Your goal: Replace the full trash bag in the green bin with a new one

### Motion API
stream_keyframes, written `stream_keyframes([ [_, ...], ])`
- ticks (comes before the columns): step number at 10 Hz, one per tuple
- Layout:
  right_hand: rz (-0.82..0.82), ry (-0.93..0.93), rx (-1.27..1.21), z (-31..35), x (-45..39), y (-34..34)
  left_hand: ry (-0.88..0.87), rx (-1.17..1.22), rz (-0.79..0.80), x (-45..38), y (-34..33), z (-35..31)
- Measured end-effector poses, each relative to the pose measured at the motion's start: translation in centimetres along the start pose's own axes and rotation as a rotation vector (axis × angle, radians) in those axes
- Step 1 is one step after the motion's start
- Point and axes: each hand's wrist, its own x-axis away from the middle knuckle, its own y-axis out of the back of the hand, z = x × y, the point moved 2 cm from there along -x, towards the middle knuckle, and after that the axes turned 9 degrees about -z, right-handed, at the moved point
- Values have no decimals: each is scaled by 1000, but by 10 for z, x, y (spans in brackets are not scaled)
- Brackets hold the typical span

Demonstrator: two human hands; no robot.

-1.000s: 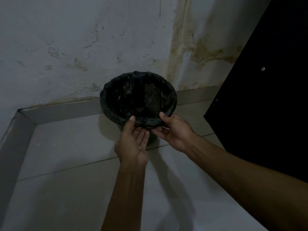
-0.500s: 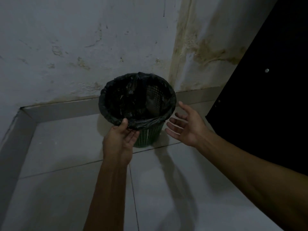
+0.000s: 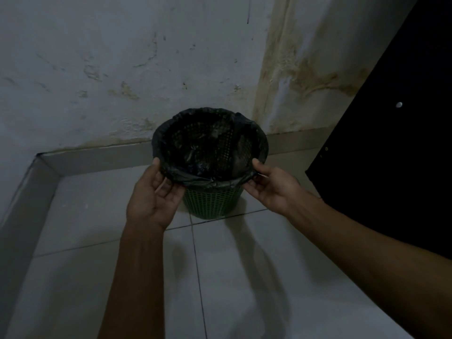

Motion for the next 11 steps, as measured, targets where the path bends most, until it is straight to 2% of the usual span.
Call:
stream_keyframes([
  [2, -25, 35, -17, -1, -3, -3, 42, 128, -12, 1, 3, -3],
  [5, -132, 165, 216, -3, -1, 0, 103, 114, -89, 1, 12, -3],
  [6, -144, 166, 258, 0, 3, 0, 107, 114, -129, 1, 13, -5],
  [8, -88, 51, 328, 7, 8, 3, 24, -33, -278, -1, 23, -10],
  [9, -170, 99, 388, 14, 9, 4, -129, -61, -377, 3, 25, -14],
  [10, -231, 220, 409, 26, 6, 1, -366, -84, -481, 7, 17, -20],
  [11, -346, 438, 504, 43, 12, -2, -675, -177, -536, 15, 3, -32],
])
